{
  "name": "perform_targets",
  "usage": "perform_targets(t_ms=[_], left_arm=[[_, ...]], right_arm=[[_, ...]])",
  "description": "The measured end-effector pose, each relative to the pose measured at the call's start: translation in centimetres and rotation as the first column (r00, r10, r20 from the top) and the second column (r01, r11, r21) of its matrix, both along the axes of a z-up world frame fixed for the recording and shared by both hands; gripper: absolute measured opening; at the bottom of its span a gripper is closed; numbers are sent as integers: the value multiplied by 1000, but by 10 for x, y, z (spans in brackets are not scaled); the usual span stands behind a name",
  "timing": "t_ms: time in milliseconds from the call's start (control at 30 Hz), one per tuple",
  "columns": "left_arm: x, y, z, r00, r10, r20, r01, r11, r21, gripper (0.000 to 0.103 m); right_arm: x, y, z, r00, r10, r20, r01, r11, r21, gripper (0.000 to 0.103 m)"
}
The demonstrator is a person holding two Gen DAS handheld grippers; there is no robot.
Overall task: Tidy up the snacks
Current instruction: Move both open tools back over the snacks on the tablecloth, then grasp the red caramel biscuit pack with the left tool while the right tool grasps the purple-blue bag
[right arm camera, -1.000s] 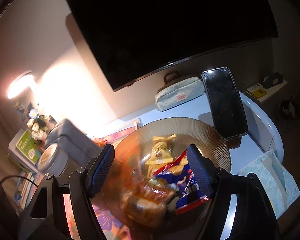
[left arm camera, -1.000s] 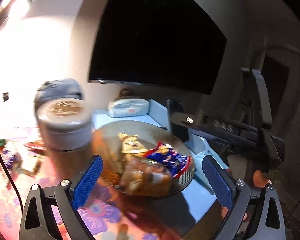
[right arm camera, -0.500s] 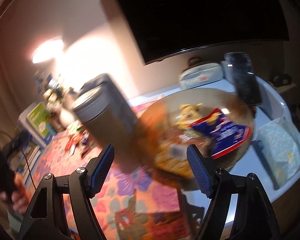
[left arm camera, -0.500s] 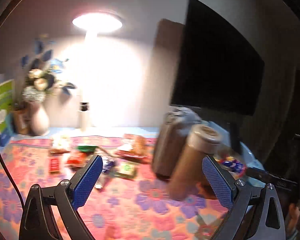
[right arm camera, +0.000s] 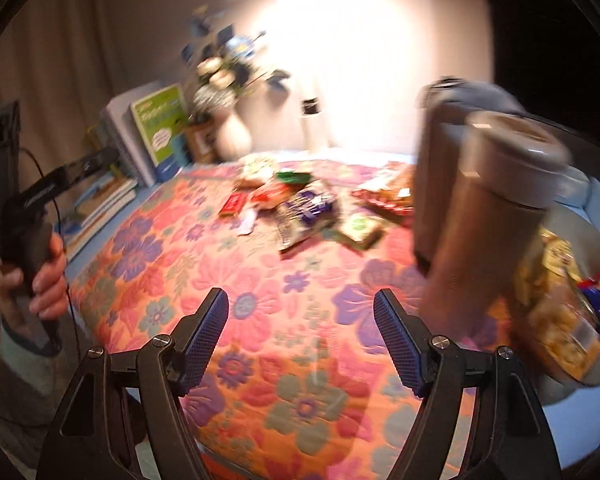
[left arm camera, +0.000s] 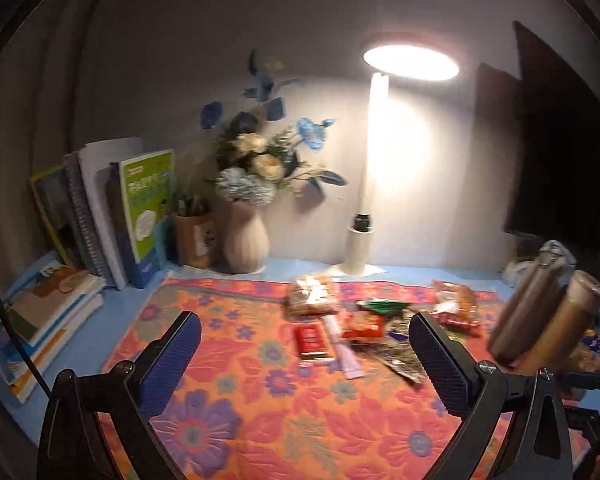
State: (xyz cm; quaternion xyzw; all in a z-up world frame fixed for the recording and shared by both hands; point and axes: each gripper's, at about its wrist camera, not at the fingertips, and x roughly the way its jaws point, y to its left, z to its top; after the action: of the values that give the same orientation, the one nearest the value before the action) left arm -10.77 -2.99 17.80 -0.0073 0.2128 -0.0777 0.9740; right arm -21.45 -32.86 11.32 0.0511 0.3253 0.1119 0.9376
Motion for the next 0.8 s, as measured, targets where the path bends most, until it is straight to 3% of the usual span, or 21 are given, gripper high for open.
perform_targets(t_ms=[100,233,367,667,800], left_arm=[[25,26,-12,998,28,-49,-27,1000,8,103],[65,31,-29,982,-63,-180,51,996,-71,103],[102,17,-46,953,-134,-271,102,987,-128,103],[171,-22,-97,903,-162,-397,129,986,-109,103],[183,-33,-118,898,-159,-409,129,987,-100,100]], right_arm=[[24,32,-9,998,43,-34,-44,999,-30,75],[53,55,-15,996,62,-57,-64,998,-19,75],[83,58,-24,995,3,-104,-3,1000,-3,75],[152,40,-46,966,-124,-227,146,986,86,75],[173,38,-53,958,-170,-232,192,978,75,75]])
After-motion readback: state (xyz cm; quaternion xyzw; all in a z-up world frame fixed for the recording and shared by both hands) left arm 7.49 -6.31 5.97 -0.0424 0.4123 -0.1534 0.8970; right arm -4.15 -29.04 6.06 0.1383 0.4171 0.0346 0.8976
